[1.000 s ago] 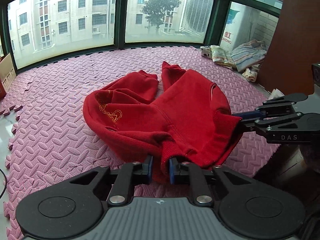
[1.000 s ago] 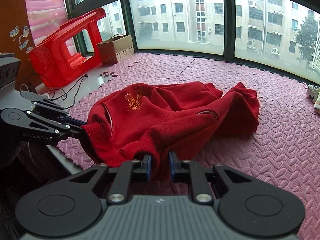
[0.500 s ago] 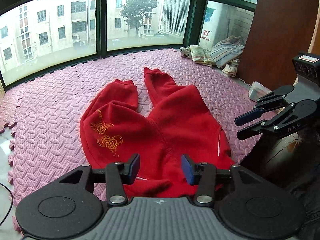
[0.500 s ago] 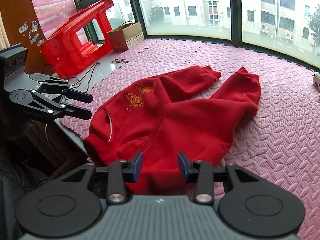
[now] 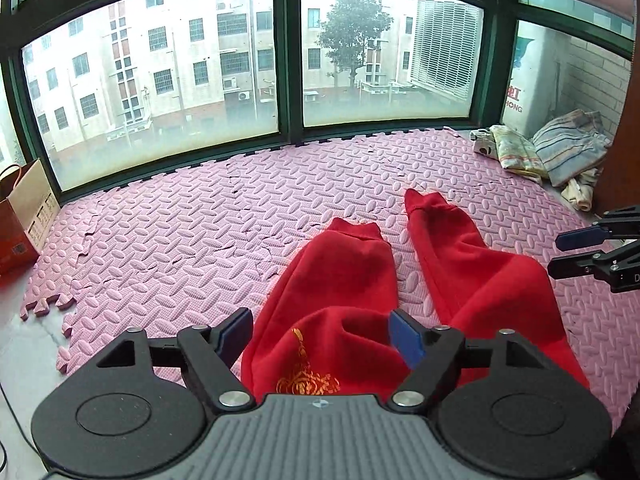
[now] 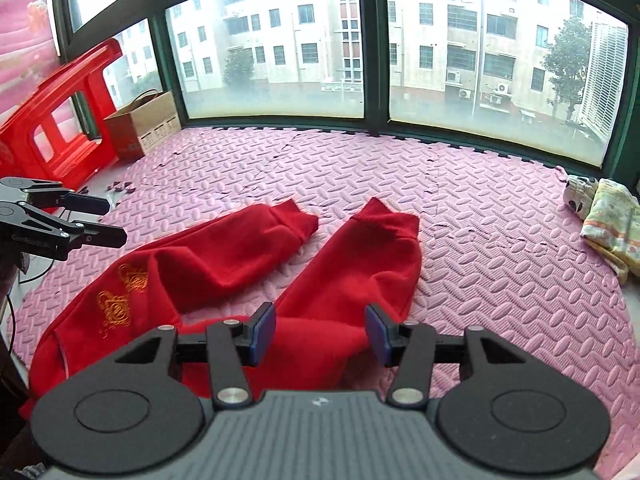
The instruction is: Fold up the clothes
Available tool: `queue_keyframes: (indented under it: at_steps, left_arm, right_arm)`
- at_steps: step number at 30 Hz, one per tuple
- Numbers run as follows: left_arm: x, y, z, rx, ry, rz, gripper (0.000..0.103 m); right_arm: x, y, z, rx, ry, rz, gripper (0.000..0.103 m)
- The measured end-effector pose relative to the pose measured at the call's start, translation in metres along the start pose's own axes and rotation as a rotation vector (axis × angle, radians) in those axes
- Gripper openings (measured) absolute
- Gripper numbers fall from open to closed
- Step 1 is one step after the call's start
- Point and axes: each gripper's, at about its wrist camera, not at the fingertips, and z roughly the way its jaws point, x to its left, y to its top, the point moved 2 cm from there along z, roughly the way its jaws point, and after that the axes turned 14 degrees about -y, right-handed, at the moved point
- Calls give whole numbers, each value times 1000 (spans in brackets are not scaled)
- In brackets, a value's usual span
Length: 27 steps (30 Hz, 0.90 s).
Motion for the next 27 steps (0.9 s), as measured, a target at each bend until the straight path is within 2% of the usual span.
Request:
queue_keyframes:
  at_steps: [5,8,13,19,22,24,25,27]
  left_arm:
    - [16,23,48,43,10,9,63]
    - [27,28,75,81,1,-7,61]
    - [44,34,118,138,-6,-38,61]
    - [52,38,145,164,-28,-38,60]
    - [52,41,155,174,-55,-25,46]
    - [51,41,158,183,-72,-12,28]
    - [51,41,160,187,-79,-6,25]
    - [51,40,159,185,-85,-3,13]
  right_arm:
    - [-19,19,46,28,-49,22,50]
    - [-27,29,78,61,-67,32,50]
    - [-36,35,115,104,-77,33,49]
    - [-45,38,142,142,-53,78,49]
    - [-47,38,152,158,-31,100,43]
    - [-46,38,156,165,-27,95,37]
    - [-45,37,158,168,-25,93,33]
    - [-44,38,159,167,-32,88,27]
